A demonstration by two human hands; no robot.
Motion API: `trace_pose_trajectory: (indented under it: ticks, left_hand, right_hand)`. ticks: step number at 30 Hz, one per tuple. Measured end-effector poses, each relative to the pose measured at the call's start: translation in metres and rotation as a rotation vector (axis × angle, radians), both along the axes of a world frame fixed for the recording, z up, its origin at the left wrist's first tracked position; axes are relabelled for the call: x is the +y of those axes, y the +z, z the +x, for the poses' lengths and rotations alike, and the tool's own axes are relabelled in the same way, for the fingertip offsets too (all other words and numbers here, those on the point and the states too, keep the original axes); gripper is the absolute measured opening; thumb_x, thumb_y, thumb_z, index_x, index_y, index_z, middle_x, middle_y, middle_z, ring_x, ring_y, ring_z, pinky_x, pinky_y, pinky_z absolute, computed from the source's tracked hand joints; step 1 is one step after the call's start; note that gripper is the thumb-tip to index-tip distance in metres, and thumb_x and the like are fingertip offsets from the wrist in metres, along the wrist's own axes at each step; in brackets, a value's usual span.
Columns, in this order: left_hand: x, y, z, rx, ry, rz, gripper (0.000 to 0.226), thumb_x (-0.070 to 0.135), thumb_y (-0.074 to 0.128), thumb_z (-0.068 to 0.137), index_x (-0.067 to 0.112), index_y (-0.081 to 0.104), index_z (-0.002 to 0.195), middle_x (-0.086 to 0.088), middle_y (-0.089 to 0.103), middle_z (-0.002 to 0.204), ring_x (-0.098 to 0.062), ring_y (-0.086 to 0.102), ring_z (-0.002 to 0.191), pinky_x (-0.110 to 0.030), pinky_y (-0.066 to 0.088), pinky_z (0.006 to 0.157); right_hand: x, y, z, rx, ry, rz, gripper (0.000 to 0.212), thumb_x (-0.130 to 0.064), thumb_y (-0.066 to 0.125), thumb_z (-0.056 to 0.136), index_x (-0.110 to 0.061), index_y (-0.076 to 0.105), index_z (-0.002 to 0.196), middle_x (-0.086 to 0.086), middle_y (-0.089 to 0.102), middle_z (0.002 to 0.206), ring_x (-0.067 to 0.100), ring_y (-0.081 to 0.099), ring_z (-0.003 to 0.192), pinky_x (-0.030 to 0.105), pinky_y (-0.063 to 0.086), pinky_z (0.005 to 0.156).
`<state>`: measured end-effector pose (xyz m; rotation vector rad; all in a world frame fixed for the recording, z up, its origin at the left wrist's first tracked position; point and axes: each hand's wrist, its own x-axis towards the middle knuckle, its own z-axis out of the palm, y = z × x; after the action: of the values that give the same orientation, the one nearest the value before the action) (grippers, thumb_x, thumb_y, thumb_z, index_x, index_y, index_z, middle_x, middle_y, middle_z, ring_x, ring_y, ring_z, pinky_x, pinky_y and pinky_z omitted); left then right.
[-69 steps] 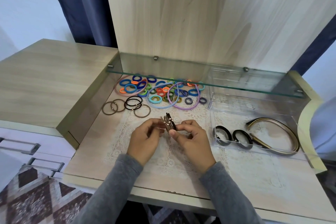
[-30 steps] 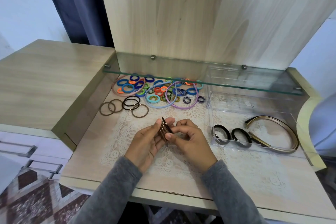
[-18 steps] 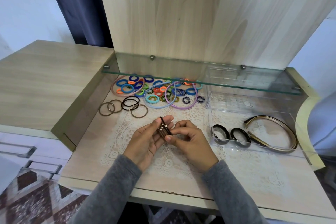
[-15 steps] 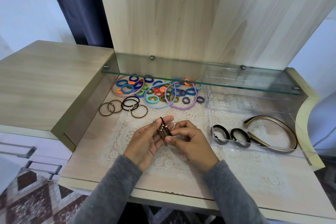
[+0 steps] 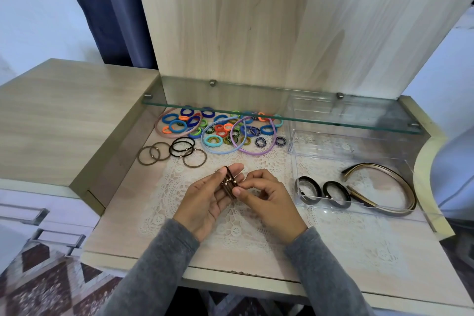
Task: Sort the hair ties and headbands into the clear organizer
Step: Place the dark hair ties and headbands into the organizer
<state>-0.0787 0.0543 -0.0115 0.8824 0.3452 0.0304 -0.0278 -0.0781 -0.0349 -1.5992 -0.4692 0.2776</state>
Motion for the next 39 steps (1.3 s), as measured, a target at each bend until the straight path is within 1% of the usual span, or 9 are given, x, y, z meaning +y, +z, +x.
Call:
trace_pose_trajectory:
  ticks: [2,15,19,24,27,29,32,36,39]
  left_hand:
    - [-0.001,-0.001,0.000,0.001,-0.007,0.016,0.036,0.023,0.053,0.087,0.003,0.065,0.114,-0.009,0.068,0.117,-0.021,0.063,0.112,-0.027,0.055,0.086]
    - [-0.003,-0.001,-0.005,-0.009,-0.046,0.110,0.039,0.023,0.054,0.085,0.002,0.065,0.116,-0.013,0.069,0.113,-0.019,0.068,0.101,-0.025,0.057,0.080]
    - [-0.003,0.002,-0.003,0.001,-0.029,0.071,0.044,0.029,0.052,0.085,0.002,0.064,0.118,-0.012,0.068,0.116,-0.016,0.067,0.100,-0.021,0.057,0.076]
    - [0.000,0.007,0.001,-0.009,-0.059,0.037,0.055,0.040,0.046,0.083,0.003,0.063,0.120,-0.006,0.067,0.121,-0.015,0.063,0.111,-0.020,0.055,0.080]
    - [0.001,0.014,0.006,-0.032,-0.080,0.063,0.057,0.043,0.043,0.082,0.004,0.063,0.119,-0.004,0.067,0.121,-0.014,0.062,0.111,-0.021,0.053,0.082]
    - [0.001,0.021,0.010,-0.048,-0.104,0.065,0.057,0.043,0.043,0.082,0.004,0.065,0.117,-0.006,0.067,0.120,-0.015,0.063,0.110,-0.023,0.054,0.085]
    - [0.004,0.033,0.017,-0.052,-0.126,-0.049,0.055,0.042,0.046,0.082,0.002,0.069,0.113,-0.010,0.067,0.120,-0.016,0.065,0.106,-0.027,0.053,0.087]
    - [0.004,0.043,0.028,0.017,-0.209,-0.199,0.042,0.037,0.054,0.082,0.005,0.076,0.097,-0.008,0.071,0.108,-0.019,0.069,0.097,-0.030,0.056,0.082]
    - [0.005,0.049,0.039,0.131,-0.347,-0.110,0.022,0.033,0.063,0.076,0.013,0.070,0.074,0.000,0.070,0.089,-0.018,0.067,0.085,-0.029,0.056,0.076]
  right_hand:
    - [-0.001,0.001,0.001,-0.004,0.000,-0.001,0.008,-0.020,0.077,0.076,-0.028,0.076,0.078,0.005,0.057,0.099,0.022,0.055,0.102,0.028,0.045,0.086]
    - [-0.003,0.008,0.007,-0.051,0.029,-0.057,0.007,-0.020,0.077,0.077,-0.027,0.077,0.078,-0.001,0.057,0.091,0.005,0.056,0.089,0.021,0.044,0.080]
    - [-0.002,0.003,0.006,-0.055,0.015,-0.130,0.008,-0.038,0.077,0.073,-0.036,0.075,0.080,-0.006,0.055,0.095,0.019,0.052,0.104,0.032,0.046,0.087]
    - [-0.003,0.003,0.004,-0.035,0.064,-0.151,0.013,-0.031,0.078,0.074,-0.036,0.075,0.086,-0.006,0.049,0.097,0.024,0.047,0.110,0.035,0.053,0.082]
    - [-0.003,0.010,0.004,-0.082,0.046,-0.200,0.018,-0.030,0.079,0.074,-0.027,0.076,0.091,-0.009,0.049,0.093,0.018,0.046,0.104,0.023,0.042,0.080]
    - [-0.005,0.018,0.005,-0.127,0.021,-0.222,0.019,-0.026,0.078,0.075,-0.022,0.076,0.093,-0.010,0.048,0.090,0.014,0.044,0.098,0.015,0.031,0.078]
    - [-0.010,0.034,0.010,-0.222,-0.019,-0.232,0.013,-0.022,0.078,0.074,-0.027,0.073,0.086,-0.009,0.047,0.086,0.014,0.043,0.095,0.008,0.029,0.078]
    - [-0.028,0.050,0.025,-0.491,-0.060,-0.348,0.014,-0.025,0.080,0.072,-0.024,0.075,0.085,-0.013,0.043,0.084,0.018,0.041,0.093,0.010,0.028,0.086]
    - [-0.045,0.059,0.032,-0.694,-0.077,-0.478,0.016,-0.029,0.079,0.071,-0.022,0.077,0.086,-0.017,0.038,0.083,0.017,0.037,0.087,0.016,0.030,0.082]
